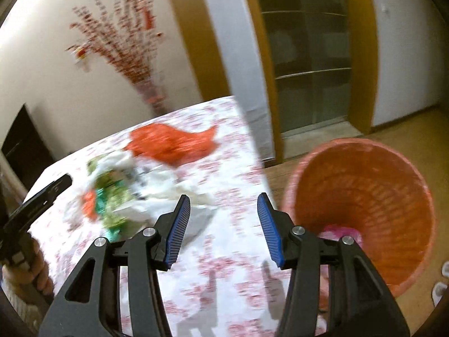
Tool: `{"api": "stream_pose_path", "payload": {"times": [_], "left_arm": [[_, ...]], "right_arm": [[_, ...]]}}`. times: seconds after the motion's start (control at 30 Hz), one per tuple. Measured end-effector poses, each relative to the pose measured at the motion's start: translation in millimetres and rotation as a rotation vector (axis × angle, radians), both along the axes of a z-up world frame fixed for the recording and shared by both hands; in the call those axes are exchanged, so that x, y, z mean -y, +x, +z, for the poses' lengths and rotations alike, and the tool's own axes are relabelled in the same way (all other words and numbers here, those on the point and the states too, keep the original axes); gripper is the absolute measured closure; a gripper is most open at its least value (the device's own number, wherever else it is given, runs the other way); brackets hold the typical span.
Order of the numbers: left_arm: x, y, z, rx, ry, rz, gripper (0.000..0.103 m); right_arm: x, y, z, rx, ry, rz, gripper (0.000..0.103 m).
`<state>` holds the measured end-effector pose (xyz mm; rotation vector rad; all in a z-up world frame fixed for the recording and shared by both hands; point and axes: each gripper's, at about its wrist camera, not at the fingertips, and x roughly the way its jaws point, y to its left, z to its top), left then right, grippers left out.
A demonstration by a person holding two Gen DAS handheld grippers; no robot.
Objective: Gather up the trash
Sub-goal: 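Grasp the white paper with the right tool while the left tool grasps a clear bag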
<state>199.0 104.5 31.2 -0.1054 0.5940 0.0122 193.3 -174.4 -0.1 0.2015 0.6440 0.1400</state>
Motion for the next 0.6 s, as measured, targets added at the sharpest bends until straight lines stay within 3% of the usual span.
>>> {"api": "stream_pose_path", "payload": {"times": [0.27, 0.6], "left_arm": [[-60.8, 6.5, -19.5, -0.047, 0.005, 0.139, 0.041], [-98.6, 26.7, -51.1, -0.160, -0.018, 0.191, 0.035]], "right_arm": [[-50.1, 7.8, -9.7, -0.027, -0.061, 0.143, 0.052], [-88.0, 26.7, -30.1, -0.044, -0.234, 0.177, 0.052]]}}
